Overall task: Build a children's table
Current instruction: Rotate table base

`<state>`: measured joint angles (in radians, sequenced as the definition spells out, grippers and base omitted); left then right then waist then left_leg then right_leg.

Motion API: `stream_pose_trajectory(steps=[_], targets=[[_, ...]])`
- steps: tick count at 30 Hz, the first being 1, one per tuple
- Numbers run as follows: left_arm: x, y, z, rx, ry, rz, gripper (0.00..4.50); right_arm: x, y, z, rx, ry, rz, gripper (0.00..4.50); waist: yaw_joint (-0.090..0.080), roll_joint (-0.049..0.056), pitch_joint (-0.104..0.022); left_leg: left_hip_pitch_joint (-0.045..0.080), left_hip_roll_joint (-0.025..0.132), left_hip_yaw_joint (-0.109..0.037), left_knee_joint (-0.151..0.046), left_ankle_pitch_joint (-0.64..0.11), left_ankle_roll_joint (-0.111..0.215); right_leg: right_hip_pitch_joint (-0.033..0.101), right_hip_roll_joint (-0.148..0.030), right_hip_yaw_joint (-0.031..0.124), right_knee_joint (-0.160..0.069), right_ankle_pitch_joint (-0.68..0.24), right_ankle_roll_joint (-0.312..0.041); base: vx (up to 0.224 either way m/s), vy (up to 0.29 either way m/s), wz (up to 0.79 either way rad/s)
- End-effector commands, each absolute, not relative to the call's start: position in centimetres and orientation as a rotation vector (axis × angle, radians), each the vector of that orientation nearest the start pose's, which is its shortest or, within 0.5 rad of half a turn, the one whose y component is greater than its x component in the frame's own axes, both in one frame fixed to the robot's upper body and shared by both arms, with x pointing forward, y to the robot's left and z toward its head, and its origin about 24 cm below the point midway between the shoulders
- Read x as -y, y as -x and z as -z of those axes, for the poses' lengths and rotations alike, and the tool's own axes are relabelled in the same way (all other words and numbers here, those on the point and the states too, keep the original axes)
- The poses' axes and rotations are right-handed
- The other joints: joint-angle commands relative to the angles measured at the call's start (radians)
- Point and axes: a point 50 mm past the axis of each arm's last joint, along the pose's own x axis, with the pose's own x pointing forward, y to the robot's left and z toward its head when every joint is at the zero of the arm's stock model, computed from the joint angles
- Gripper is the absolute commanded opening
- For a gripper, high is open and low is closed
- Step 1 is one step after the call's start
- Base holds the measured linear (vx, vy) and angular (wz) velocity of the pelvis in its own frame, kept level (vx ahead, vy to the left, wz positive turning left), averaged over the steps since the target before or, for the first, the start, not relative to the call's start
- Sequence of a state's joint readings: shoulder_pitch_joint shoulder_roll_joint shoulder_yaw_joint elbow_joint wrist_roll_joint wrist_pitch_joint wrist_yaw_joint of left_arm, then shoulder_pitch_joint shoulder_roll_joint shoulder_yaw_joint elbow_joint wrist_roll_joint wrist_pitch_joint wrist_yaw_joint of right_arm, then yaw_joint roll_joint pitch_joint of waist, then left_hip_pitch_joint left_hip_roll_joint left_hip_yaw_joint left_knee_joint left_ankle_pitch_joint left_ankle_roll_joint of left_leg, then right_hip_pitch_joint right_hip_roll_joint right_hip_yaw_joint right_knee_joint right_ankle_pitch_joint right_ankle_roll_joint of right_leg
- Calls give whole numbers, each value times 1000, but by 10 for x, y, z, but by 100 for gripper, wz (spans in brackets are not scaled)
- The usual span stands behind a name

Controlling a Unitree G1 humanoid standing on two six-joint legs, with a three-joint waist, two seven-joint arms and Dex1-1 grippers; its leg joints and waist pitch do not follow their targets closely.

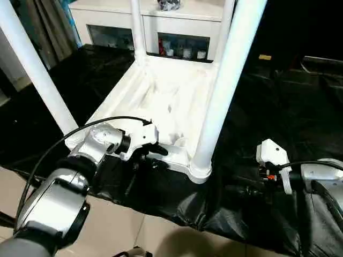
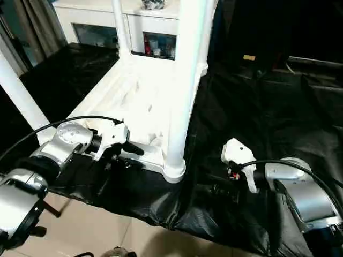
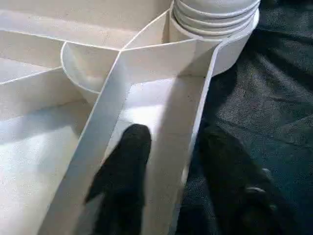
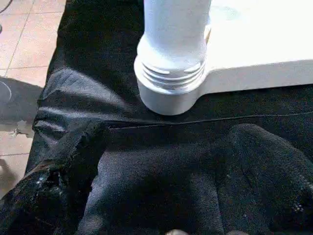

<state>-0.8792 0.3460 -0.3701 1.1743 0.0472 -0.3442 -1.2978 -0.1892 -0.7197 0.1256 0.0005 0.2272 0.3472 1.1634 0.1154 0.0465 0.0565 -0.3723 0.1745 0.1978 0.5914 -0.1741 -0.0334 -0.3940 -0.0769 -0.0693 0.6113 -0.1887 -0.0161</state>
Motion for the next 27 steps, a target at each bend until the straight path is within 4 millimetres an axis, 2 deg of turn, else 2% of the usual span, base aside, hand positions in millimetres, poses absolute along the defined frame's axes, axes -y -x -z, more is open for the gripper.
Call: stream_pose_trajectory(steps=[1, 2, 4, 6, 7, 8, 12, 16, 18, 19, 22, 23, 24, 25, 27], targets=[[-140, -345, -62, -424, -597, 1471, 146, 215, -249, -83, -476, 342, -1152, 450, 3, -1, -70, 13, 55, -31, -55, -222, 59, 56, -79, 46, -86, -201, -224, 0, 0, 0], [-140, -345, -62, -427, -597, 1473, 136, 215, -248, -83, -477, 342, -1151, 450, 2, -6, -70, 13, 53, -31, -55, -218, 62, 58, -77, 45, -88, -204, -217, 0, 0, 0], [-140, -344, -61, -437, -599, 1478, 130, 216, -248, -84, -479, 341, -1147, 450, 3, 0, -71, 12, 54, -32, -54, -213, 65, 57, -78, 45, -86, -205, -215, 0, 0, 0], [-140, -344, -60, -448, -599, 1479, 101, 216, -247, -84, -481, 340, -1142, 450, 2, -3, -71, 11, 53, -32, -54, -213, 66, 57, -78, 44, -88, -213, -213, 0, 0, 0], [-140, -344, -59, -455, -598, 1481, 101, 216, -246, -84, -483, 341, -1141, 450, 2, 5, -72, 12, 53, -32, -53, -211, 66, 57, -78, 44, -88, -217, -213, 0, 0, 0], [-140, -344, -59, -461, -595, 1482, 101, 217, -246, -84, -483, 341, -1140, 450, 0, 0, -71, 12, 53, -31, -54, -214, 67, 57, -77, 43, -90, -221, -211, 0, 0, 0], [-142, -343, -57, -500, -567, 1489, 55, 216, -246, -84, -481, 340, -1140, 450, 0, 3, -71, 13, 55, -32, -56, -220, 65, 56, -77, 43, -91, -239, -208, 0, 0, 0], [-144, -341, -54, -546, -483, 1495, 35, 212, -249, -84, -459, 338, -1139, 450, -4, 3, -74, 10, 56, -32, -55, -199, 71, 57, -78, 43, -84, -180, -229, 0, 0, 0], [-143, -340, -52, -549, -420, 1482, 25, 209, -252, -85, -434, 331, -1129, 450, -5, -14, -74, 6, 54, -30, -54, -183, 82, 59, -79, 42, -80, -160, -239, 0, 0, 0], [-141, -340, -52, -543, -379, 1477, 16, 207, -254, -85, -417, 329, -1117, 450, -7, -9, -74, 6, 53, -30, -52, -176, 85, 58, -81, 42, -80, -167, -240, 0, 0, 0], [-132, -336, -45, -494, -275, 1471, 4, 201, -269, -82, -367, 314, -1029, 450, -15, -8, -75, 4, 50, -29, -51, -168, 86, 57, -80, 40, -81, -172, -243, 0, 0, 0], [-130, -334, -43, -485, -285, 1477, 4, 199, -272, -82, -359, 315, -1014, 450, -21, -29, -73, 1, 51, -27, -52, -168, 90, 58, -79, 40, -81, -171, -247, 0, 0, 0], [-129, -333, -41, -479, -291, 1482, 2, 198, -274, -81, -354, 317, -1004, 450, -16, -22, -73, 6, 51, -27, -51, -166, 92, 54, -80, 41, -82, -189, -241, 0, 0, 0], [-128, -332, -39, -479, -298, 1480, 2, 197, -275, -81, -353, 312, -1000, 450, -15, -26, -73, 5, 51, -26, -50, -163, 94, 54, -81, 41, -83, -199, -235, 0, 0, 0], [-126, -327, -32, -487, -324, 1470, 2, 191, -281, -78, -350, 303, -967, 450, -14, -22, -72, 6, 54, -27, -52, -164, 93, 52, -81, 41, -82, -224, -225, 0, 0, 0]])
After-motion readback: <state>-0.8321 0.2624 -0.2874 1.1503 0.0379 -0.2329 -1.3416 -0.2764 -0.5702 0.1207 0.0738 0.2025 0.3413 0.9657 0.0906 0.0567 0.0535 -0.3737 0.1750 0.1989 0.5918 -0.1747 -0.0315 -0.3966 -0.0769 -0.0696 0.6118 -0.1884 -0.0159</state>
